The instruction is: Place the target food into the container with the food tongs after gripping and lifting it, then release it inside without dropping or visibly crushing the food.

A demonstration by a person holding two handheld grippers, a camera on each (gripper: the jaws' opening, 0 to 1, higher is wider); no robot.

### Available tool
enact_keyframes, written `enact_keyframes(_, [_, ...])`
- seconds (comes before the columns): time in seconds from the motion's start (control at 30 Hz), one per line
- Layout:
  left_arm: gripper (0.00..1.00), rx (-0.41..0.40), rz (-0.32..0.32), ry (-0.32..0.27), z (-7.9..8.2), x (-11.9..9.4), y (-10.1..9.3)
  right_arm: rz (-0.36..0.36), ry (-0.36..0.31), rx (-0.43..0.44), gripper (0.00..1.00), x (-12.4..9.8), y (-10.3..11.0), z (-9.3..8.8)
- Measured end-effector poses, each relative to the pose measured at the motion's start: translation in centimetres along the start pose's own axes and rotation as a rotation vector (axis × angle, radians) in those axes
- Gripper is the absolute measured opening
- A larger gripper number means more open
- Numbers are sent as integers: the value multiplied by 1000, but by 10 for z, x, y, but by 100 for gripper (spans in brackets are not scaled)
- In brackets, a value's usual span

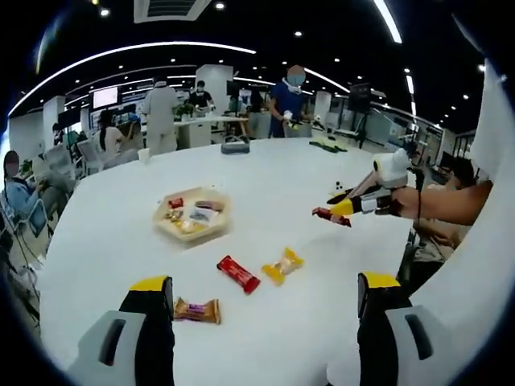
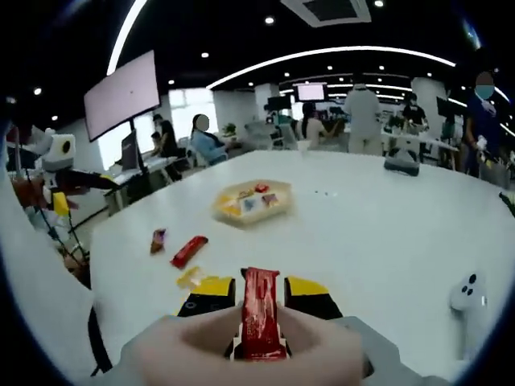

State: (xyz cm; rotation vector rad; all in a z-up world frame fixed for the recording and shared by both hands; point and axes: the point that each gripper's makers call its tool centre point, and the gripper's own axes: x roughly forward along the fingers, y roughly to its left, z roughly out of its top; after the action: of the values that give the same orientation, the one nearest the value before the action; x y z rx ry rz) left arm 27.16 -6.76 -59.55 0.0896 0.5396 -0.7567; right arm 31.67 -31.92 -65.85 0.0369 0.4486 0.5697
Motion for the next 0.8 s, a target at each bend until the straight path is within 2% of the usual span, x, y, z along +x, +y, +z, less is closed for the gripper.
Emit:
enact_keyframes(0.13, [95,-10,-31,0,4,17,-7,-22,1,0,23,-16,-5,-1])
enact_keyframes(0.23, [95,8,-73,-9,14,24,-19,-48,-16,7,23,-27,-13,1])
enact_keyframes(0.33, [95,36,-95,25,13,30,-23,-81,-38,39,23,-34,-22,3])
enact_keyframes(0.57, [95,38,-94,19,17,29,-26,-82,-43,41,23,-35,-25,-1])
enact_keyframes(0.67, [94,65,-90,46,13,26,-28,-75,-58,52,23,-33,-23,2])
enact_keyframes(0.7, [94,82,-77,38,13,23,-25,-63,-55,51,23,-29,-20,1])
enact_keyframes(0.8, [94,58,-57,19,12,16,-22,-48,-46,26,23,-24,-16,5])
